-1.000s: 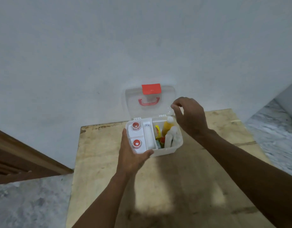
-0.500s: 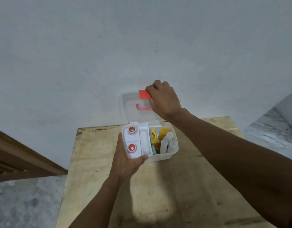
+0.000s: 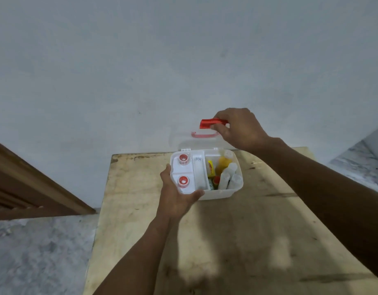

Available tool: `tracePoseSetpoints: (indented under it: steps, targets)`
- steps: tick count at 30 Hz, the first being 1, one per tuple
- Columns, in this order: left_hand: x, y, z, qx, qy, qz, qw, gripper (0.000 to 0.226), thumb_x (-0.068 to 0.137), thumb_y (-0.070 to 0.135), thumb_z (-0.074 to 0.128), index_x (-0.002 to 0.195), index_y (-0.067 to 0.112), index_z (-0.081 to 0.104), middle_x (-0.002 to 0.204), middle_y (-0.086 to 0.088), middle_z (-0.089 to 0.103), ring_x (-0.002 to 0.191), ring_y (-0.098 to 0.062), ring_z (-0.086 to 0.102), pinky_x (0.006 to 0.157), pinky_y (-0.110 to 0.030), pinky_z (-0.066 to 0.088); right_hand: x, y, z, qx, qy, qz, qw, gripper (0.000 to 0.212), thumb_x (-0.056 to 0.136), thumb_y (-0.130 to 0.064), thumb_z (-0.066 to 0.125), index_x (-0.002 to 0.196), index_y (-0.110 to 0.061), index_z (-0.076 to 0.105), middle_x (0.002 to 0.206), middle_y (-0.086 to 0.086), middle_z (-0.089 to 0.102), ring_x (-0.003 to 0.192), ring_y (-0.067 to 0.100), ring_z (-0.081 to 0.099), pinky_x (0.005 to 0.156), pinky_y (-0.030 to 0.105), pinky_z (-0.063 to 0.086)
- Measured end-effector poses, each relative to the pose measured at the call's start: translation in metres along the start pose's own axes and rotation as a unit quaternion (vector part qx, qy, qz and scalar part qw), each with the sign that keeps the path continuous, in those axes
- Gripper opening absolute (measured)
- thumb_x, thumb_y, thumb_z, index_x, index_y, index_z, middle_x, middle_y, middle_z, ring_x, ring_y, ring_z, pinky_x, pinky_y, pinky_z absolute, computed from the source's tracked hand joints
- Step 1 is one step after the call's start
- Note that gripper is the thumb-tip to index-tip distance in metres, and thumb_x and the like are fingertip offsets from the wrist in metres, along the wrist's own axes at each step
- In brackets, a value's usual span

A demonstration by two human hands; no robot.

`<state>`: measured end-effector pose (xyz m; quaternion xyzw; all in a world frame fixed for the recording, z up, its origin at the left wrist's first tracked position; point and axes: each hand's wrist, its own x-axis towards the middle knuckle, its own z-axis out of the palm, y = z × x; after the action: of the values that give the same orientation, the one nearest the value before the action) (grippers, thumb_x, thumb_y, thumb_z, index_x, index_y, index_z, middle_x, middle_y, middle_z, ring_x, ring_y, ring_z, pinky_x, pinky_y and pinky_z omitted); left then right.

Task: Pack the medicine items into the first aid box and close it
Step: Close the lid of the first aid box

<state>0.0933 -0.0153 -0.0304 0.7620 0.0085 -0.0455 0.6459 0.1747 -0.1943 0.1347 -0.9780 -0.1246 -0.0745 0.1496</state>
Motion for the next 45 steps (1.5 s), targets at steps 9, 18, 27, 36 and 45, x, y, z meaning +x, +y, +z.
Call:
tracePoseSetpoints:
  steps: [9, 18, 27, 36, 45]
  targets:
    - [-0.007, 0.002, 0.004, 0.003, 0.05, -0.031, 0.998, 0.093, 0.056, 0.034, 0.094, 0.122, 0.038, 0.029, 0.122, 0.007, 0.056, 0.104, -0.016, 0.064, 0.081, -0.028, 0.061, -0.079, -0.025, 0.025, -0.108, 0.005, -0.059, 0.992, 0.018, 0.093, -0.024, 0.066, 0.082, -0.01, 0.071, 0.075, 0.007, 0.072, 0.061, 0.028, 0.066, 0.058, 0.03, 0.05]
    - [-0.015, -0.005, 0.009, 0.008, 0.102, -0.021, 0.995, 0.096, 0.054, 0.043, 0.094, 0.126, 0.04, 0.031, 0.112, 0.023, 0.055, 0.098, -0.002, 0.063, 0.074, -0.015, 0.056, -0.11, -0.027, 0.055, -0.143, -0.103, -0.046, 0.983, 0.017, 0.098, -0.02, 0.061, 0.108, -0.01, 0.07, 0.104, 0.004, 0.074, 0.086, 0.02, 0.07, 0.076, 0.031, 0.057]
    - [-0.018, -0.002, 0.01, 0.063, 0.074, 0.015, 0.995, 0.11, 0.058, 0.041, 0.093, 0.139, 0.033, 0.019, 0.131, 0.009, 0.046, 0.111, -0.011, 0.058, 0.081, -0.011, 0.052, -0.119, -0.022, 0.078, -0.157, -0.113, -0.054, 0.98, 0.021, 0.097, -0.014, 0.061, 0.114, -0.004, 0.069, 0.109, 0.009, 0.071, 0.093, 0.022, 0.07, 0.085, 0.036, 0.058]
    - [-0.018, 0.003, -0.002, 0.028, -0.026, 0.136, 0.99, 0.099, 0.061, 0.0, 0.087, 0.13, 0.045, 0.032, 0.126, 0.006, 0.049, 0.115, -0.012, 0.056, 0.085, -0.018, 0.051, -0.137, -0.005, 0.101, -0.151, -0.036, -0.099, 0.983, 0.023, 0.064, 0.004, 0.085, 0.069, -0.004, 0.064, 0.081, 0.013, 0.067, 0.07, 0.025, 0.063, 0.044, 0.036, 0.057]
    - [-0.017, 0.002, -0.011, 0.293, -0.038, 0.139, 0.945, 0.113, 0.064, 0.054, 0.075, 0.156, 0.028, 0.014, 0.165, 0.003, 0.003, 0.152, -0.023, 0.005, 0.111, -0.045, 0.04, -0.146, 0.014, 0.098, -0.088, -0.045, -0.132, 0.986, 0.032, 0.07, -0.019, 0.089, 0.093, -0.001, 0.074, 0.116, 0.02, 0.07, 0.106, 0.033, 0.067, 0.087, 0.042, 0.06]
